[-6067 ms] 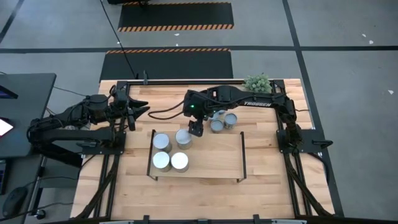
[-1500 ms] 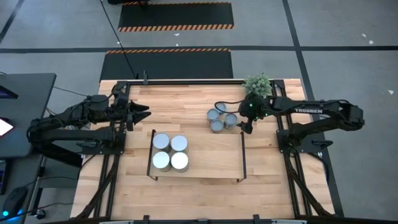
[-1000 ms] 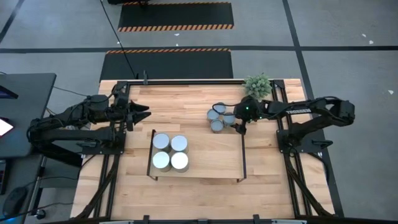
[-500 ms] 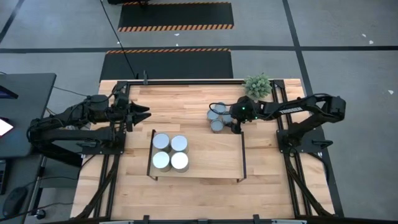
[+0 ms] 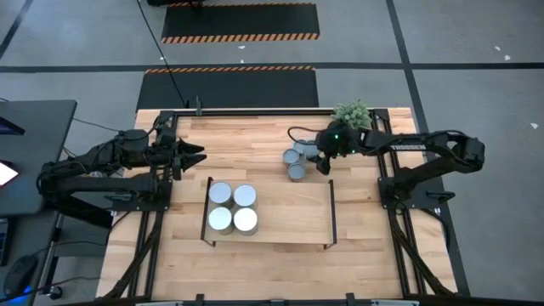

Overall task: Pick and place cans onto a shelf
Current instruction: Put the canned mixed vegetables on the shelf

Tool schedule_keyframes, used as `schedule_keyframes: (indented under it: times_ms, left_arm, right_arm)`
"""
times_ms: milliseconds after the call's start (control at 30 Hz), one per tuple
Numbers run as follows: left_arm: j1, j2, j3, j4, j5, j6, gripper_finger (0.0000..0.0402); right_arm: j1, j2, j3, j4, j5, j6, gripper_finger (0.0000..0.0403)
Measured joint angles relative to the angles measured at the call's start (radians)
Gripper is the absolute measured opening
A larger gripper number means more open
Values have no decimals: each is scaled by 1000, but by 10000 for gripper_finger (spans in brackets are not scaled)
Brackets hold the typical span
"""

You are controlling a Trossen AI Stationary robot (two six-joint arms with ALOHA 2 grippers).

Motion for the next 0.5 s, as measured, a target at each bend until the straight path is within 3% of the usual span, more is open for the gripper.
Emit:
schedule_keyframes:
  times_ms: [300,500]
  left_arm:
    - [0,0,0,0,-1,26,206]
    - [0,0,0,0,-38,20,206]
  right_arm:
    - [-15,-3,247,-220,-9,-16,285]
    - [48,-3,378,-262,-57,48,284]
